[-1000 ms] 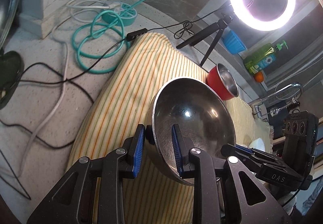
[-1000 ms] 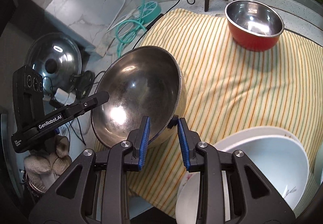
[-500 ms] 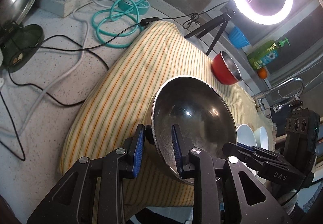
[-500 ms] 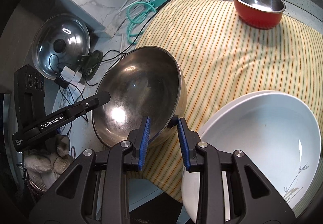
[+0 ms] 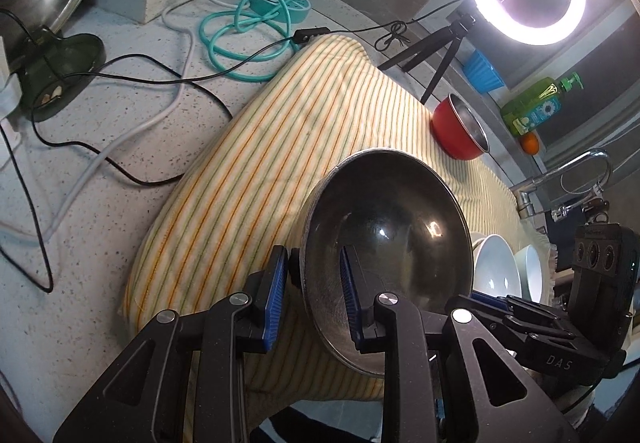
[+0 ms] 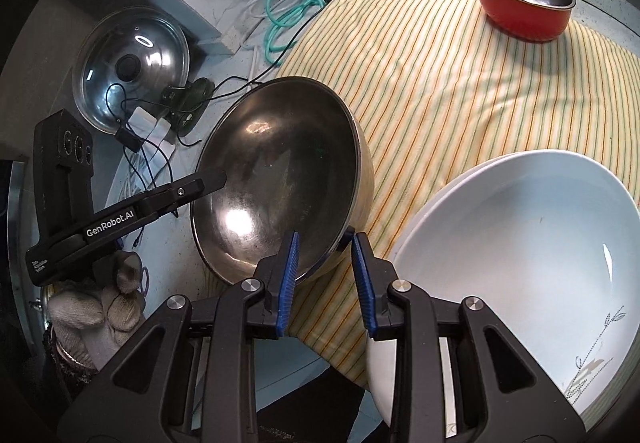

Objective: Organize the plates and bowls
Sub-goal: 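Lift the large steel bowl with the left tool and carry it beside the plates, then lower the large steel bowl onto the cloth and open the left tool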

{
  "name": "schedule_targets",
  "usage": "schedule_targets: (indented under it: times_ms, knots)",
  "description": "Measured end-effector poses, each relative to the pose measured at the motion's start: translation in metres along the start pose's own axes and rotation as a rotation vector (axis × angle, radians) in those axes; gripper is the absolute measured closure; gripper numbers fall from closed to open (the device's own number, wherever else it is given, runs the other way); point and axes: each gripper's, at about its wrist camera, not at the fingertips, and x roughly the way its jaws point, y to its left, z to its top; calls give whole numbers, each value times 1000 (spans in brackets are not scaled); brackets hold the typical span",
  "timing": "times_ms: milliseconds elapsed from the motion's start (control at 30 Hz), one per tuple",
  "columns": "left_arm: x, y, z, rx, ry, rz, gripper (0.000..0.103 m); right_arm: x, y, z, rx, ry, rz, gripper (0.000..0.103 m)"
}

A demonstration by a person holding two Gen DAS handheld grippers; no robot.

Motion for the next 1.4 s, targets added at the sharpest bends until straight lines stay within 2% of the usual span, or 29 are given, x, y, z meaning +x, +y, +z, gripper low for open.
schedule_targets:
  times_ms: [233, 333, 400, 467, 633, 767, 967, 1400]
  knots:
    - [-2, -2, 0, -7, -9, 8, 79, -13, -3, 1, 0, -36, 6, 73]
    - [-4, -3, 1, -7, -14, 12, 76, -19, -5, 1, -2, -52, 9, 73]
    - [-6, -5, 3, -5, -18, 17, 76, -23, -6, 1, -3, -60, 13, 70]
    - [-10, -6, 5, -3, -27, 22, 76, -30, -7, 1, -4, -80, 11, 56]
    - [-17, -12, 10, -7, -50, 20, 73, -49, -13, 4, -12, -120, 10, 52]
    - [-22, -25, 16, 16, -73, 13, 70, -68, -20, 6, -24, -160, -10, 38]
    - [-21, -48, 26, 56, -96, 19, 67, -97, -42, 8, 1, -211, -13, 38]
    - [-6, -105, 32, 113, -94, -48, 67, -157, -113, 12, 80, -308, -51, 35]
